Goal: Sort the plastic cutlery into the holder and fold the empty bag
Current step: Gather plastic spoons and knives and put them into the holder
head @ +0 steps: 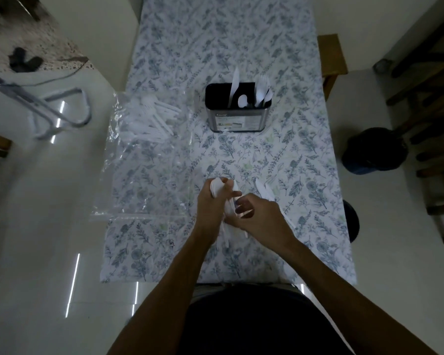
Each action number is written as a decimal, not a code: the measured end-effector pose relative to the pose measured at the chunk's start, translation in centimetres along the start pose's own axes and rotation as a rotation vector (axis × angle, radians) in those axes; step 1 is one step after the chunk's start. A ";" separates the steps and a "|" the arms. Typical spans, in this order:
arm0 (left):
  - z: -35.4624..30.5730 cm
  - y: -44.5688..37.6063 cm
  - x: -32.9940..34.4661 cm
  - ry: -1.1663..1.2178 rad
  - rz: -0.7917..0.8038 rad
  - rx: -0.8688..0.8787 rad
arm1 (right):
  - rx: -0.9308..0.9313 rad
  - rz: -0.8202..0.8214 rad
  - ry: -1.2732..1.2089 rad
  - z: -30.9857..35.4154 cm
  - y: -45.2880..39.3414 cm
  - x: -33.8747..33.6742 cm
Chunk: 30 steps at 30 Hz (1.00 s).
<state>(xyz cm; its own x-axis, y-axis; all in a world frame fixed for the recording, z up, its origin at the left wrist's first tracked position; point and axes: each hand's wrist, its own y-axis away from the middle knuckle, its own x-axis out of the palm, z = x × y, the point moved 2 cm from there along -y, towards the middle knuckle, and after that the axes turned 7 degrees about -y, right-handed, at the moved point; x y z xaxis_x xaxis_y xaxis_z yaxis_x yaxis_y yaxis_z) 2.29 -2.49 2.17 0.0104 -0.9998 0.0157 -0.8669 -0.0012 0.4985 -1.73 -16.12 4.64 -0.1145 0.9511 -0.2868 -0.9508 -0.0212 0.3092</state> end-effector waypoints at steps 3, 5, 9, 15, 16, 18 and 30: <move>-2.8 -0.3 2.0 0.070 0.093 0.015 | -0.071 0.016 0.153 1.6 -1.3 -0.7; -4.6 -0.7 2.9 0.085 0.123 0.045 | -0.117 -0.026 0.280 2.8 -2.6 -1.6; -8.9 -2.5 4.4 0.039 0.144 0.117 | -0.206 -0.124 0.364 5.5 -5.2 -3.7; -17.9 -6.5 6.4 -0.130 0.252 0.302 | -0.318 -0.173 0.256 11.8 -10.1 -7.4; -19.3 -7.3 6.7 -0.121 0.276 0.313 | -0.317 -0.175 0.234 12.8 -11.0 -8.2; -21.9 -8.9 7.5 -0.117 0.316 0.344 | -0.304 -0.181 0.220 14.7 -13.1 -9.7; -27.9 -20.2 11.1 -0.218 0.297 0.339 | -0.232 -0.343 0.226 15.6 -26.0 -13.0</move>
<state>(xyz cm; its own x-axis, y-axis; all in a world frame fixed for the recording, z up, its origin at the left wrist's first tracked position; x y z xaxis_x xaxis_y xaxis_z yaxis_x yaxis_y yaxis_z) 33.79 -13.08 16.44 -0.3350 -0.9383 -0.0855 -0.9300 0.3147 0.1899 28.97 -23.15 14.48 0.1823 0.8248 -0.5353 -0.9809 0.1901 -0.0411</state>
